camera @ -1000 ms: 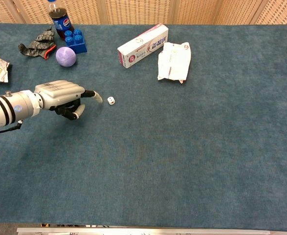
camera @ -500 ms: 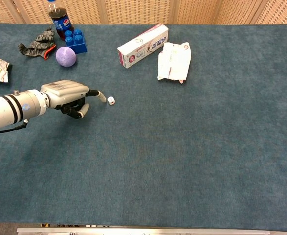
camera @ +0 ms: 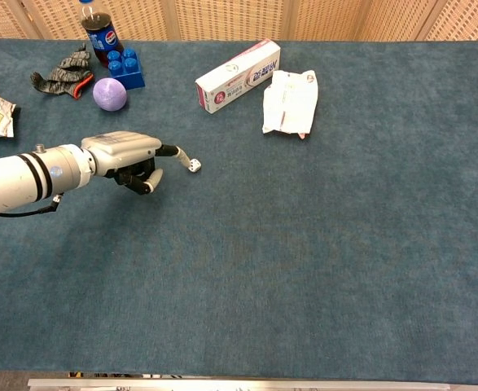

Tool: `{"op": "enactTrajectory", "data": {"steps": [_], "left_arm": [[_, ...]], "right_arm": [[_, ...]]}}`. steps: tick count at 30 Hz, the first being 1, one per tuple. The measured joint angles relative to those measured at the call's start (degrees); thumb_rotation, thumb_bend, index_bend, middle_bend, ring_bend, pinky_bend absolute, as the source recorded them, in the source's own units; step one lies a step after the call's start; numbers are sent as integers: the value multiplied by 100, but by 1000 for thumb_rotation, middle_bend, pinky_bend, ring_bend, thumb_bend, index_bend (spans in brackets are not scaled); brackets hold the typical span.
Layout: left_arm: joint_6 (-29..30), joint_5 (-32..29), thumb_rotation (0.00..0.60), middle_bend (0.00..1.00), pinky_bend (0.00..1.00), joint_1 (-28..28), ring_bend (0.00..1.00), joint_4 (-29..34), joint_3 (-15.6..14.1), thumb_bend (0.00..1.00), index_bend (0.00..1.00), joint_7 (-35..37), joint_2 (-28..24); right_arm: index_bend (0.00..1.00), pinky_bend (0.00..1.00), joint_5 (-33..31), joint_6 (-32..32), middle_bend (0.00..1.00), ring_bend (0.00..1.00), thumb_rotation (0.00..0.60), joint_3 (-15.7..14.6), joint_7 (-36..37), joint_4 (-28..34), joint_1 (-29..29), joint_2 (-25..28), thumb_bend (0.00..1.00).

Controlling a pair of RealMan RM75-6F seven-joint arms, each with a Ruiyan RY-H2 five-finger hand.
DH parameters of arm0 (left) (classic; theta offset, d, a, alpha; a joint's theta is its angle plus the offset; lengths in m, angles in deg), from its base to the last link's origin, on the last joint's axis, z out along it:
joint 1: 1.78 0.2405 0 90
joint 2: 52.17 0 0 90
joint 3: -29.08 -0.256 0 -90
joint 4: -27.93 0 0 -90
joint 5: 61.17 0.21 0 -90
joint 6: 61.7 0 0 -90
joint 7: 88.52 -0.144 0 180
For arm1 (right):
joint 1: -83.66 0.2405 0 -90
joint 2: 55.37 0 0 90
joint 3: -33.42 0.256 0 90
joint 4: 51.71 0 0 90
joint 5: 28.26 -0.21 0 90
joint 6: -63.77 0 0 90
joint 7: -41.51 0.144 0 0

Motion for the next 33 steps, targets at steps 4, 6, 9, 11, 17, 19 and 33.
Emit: {"op": "enactTrajectory", "data": {"steps": [4,6,9,11,17,19,33], "left_arm": [[3,-95,546,918,905,-64,932,-15,34,726,169,-23,43],[19,-137,544,918,905,-92,932,-14,42,726,166,-67,47],[79,-221,545,918,905,-102,932,28,42,726,166,-114,13],[107,-260,544,918,905,-97,932,77,24,726,165,-136,-45],[181,-314,545,918,905,-48,932,301,-145,726,164,-262,-241],[184,-329,542,918,905,-38,932,364,-200,726,164,-286,-258],[66,-517,543,918,905,-214,932,143,-225,726,164,-396,63]], "right_arm": [[294,347,-6,0,365,313,600,-1,27,-22,-14,-2,345],[294,347,-15,-1,365,313,600,1,46,-37,-22,-5,345],[294,347,-24,-11,365,313,600,5,66,-63,-24,-19,345],[294,347,-17,-27,365,313,600,5,72,-78,-18,-27,344],[294,347,5,-58,365,313,600,11,81,-96,7,-52,345],[294,347,16,-59,365,313,600,12,85,-95,11,-57,345],[294,347,-17,5,365,313,600,2,194,-153,-75,-46,345]]}}
